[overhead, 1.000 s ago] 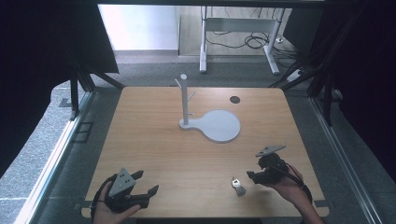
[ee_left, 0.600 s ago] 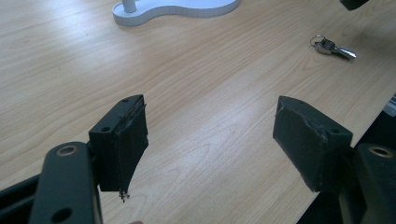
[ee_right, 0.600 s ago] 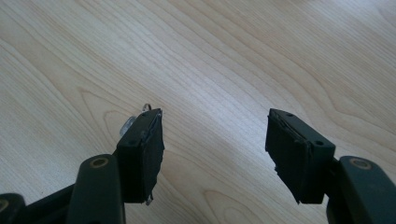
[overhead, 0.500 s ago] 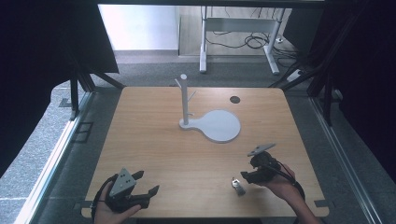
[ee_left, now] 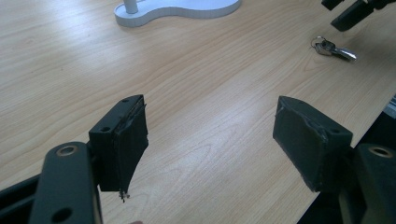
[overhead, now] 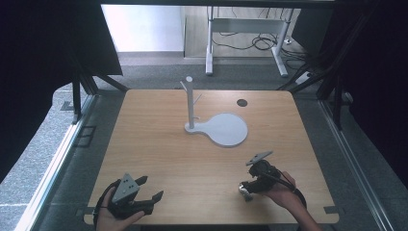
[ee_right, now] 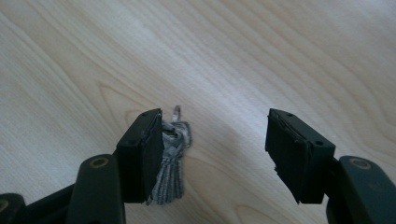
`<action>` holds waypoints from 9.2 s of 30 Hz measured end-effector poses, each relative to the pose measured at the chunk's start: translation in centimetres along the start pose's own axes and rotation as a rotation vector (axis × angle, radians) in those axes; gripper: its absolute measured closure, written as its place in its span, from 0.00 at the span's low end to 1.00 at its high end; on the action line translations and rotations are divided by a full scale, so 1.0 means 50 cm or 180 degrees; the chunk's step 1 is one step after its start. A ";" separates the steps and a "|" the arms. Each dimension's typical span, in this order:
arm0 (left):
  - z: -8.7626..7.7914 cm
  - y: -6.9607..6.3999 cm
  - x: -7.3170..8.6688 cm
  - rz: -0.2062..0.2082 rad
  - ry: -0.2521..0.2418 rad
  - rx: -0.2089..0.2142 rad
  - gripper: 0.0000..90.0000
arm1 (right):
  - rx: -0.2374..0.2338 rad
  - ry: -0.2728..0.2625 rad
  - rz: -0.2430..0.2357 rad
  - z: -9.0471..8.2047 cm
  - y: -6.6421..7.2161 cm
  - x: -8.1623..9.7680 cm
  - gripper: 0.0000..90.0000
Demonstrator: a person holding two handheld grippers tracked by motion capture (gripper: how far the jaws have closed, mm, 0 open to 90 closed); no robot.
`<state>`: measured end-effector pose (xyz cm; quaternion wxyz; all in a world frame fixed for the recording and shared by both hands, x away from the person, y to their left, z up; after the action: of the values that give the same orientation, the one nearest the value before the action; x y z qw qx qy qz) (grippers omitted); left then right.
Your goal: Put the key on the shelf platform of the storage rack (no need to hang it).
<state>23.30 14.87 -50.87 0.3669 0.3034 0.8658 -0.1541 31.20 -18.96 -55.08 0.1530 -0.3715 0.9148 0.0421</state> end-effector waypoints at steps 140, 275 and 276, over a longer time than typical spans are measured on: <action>-0.014 0.020 0.003 -0.0060 -0.0037 -0.0061 0.29 | 0.0136 -0.0057 -0.0013 -0.143 -0.056 -0.107 0.74; -0.024 0.028 0.003 -0.0072 -0.0083 -0.0044 0.29 | -0.0096 0.0151 0.0437 0.078 -0.183 -0.397 0.74; -0.024 0.028 0.003 -0.0071 -0.0082 -0.0045 0.29 | -0.0100 0.0152 0.0451 0.081 -0.183 -0.396 0.74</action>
<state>23.47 16.60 -50.24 0.3784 0.2891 0.8654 -0.1559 51.96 -11.60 -52.43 0.1219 -0.3090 0.9414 0.0583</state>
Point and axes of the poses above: each handheld gripper's, and its own axes: z roughly forward along the jaws, x roughly out of its underside, y roughly to its left, the point moved 8 cm from there along z, roughly forward along the jaws, and after that the axes turned 8 degrees about y, right-handed, at the moved point
